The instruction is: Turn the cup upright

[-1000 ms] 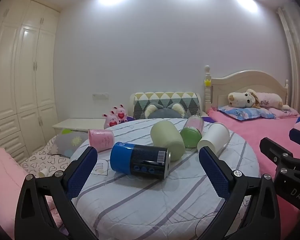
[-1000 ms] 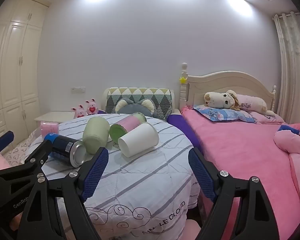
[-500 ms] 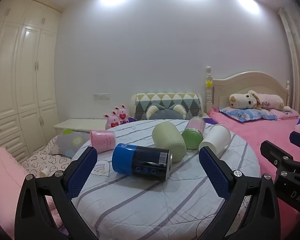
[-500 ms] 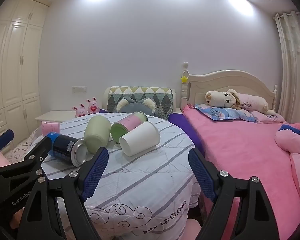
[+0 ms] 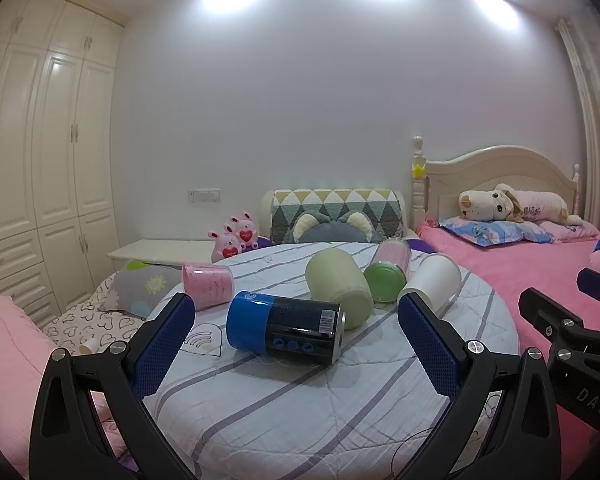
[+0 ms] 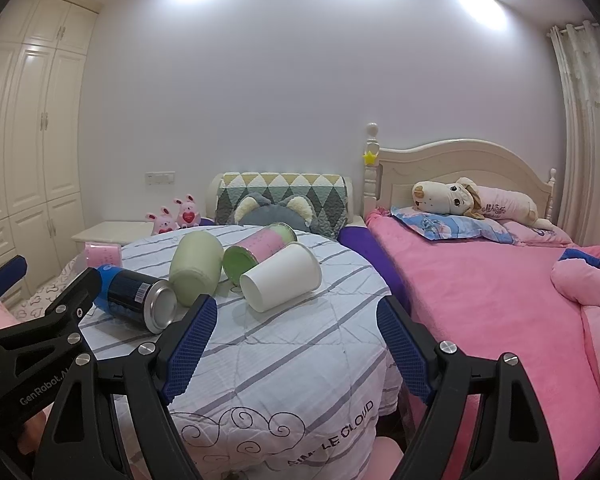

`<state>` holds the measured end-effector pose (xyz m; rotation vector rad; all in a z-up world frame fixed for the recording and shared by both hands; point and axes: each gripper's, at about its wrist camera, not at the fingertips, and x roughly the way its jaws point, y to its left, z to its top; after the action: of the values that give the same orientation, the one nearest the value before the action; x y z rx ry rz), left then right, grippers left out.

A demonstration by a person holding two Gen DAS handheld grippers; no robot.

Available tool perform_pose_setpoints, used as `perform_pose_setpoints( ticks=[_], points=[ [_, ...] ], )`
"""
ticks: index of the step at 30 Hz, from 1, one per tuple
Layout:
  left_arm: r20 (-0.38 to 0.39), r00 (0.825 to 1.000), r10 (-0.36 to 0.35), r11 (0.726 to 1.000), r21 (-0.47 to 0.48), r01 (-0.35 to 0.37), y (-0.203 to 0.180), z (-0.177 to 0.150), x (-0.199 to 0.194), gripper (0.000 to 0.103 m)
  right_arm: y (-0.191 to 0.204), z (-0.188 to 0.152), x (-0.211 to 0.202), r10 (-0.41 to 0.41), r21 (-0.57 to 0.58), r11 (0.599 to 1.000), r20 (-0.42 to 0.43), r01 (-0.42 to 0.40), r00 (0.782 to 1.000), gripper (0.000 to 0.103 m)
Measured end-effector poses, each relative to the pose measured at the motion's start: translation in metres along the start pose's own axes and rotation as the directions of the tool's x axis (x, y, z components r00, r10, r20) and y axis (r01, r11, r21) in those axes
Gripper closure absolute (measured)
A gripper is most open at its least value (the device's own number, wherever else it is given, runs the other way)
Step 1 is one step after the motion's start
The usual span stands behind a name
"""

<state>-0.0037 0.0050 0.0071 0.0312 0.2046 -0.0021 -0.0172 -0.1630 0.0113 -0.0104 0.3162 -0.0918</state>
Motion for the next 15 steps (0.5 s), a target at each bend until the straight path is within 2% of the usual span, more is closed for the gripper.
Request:
perform_pose_setpoints(
  ticks=[15],
  points=[
    [-0.004,1.0,0.007,1.0,-0.009,-0.007,0.0045,0.0012,-0.0034,0.0,0.0,-0.0001,-0.0013,-0.004,-0.011,1.0,-0.006,0.004,1.0,0.019]
  ],
)
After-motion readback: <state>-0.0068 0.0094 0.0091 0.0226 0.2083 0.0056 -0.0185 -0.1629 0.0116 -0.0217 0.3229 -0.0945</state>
